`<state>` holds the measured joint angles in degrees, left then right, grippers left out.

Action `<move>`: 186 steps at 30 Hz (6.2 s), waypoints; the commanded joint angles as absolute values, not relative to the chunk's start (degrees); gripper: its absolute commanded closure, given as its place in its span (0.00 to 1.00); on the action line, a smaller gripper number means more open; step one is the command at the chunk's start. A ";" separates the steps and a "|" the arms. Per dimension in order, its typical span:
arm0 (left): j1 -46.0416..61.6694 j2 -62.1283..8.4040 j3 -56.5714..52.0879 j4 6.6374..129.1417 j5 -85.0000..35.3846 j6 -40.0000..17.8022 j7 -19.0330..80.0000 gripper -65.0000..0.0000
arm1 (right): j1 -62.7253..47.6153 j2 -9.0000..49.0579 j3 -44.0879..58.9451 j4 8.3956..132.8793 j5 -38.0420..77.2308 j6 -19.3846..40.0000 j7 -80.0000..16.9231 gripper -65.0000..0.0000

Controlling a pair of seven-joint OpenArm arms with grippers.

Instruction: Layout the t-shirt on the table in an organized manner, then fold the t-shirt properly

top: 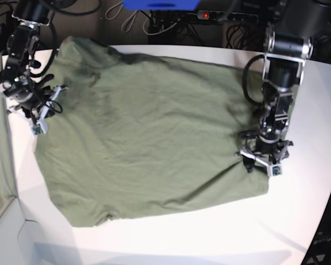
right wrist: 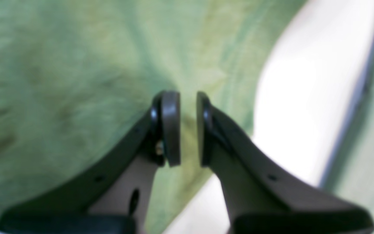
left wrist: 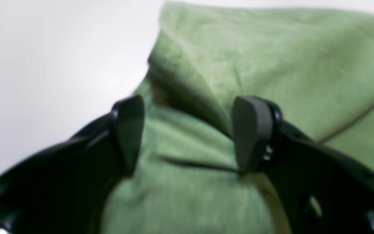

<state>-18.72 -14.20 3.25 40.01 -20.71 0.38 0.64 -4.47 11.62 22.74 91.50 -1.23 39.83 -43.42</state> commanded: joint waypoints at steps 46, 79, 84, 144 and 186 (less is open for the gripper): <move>-17.54 -8.13 -25.27 57.10 -21.49 0.13 26.51 0.36 | -0.04 11.91 22.90 92.09 -0.40 40.00 -42.68 0.86; -3.56 -5.58 -6.37 92.53 -21.41 0.48 15.16 1.00 | 0.04 11.74 22.90 92.09 -0.40 40.00 -42.68 0.86; 3.12 -5.58 5.05 100.88 -17.36 0.66 14.99 1.00 | 0.04 11.74 22.90 92.09 -0.40 40.00 -42.77 0.86; 11.65 -3.56 12.09 86.73 6.90 0.22 14.73 0.60 | -1.63 11.74 23.08 92.09 -0.31 40.00 -42.33 0.86; -13.32 -6.11 -13.67 82.59 6.90 0.04 14.81 1.00 | -2.42 12.09 23.08 92.09 -0.40 40.00 -42.33 0.86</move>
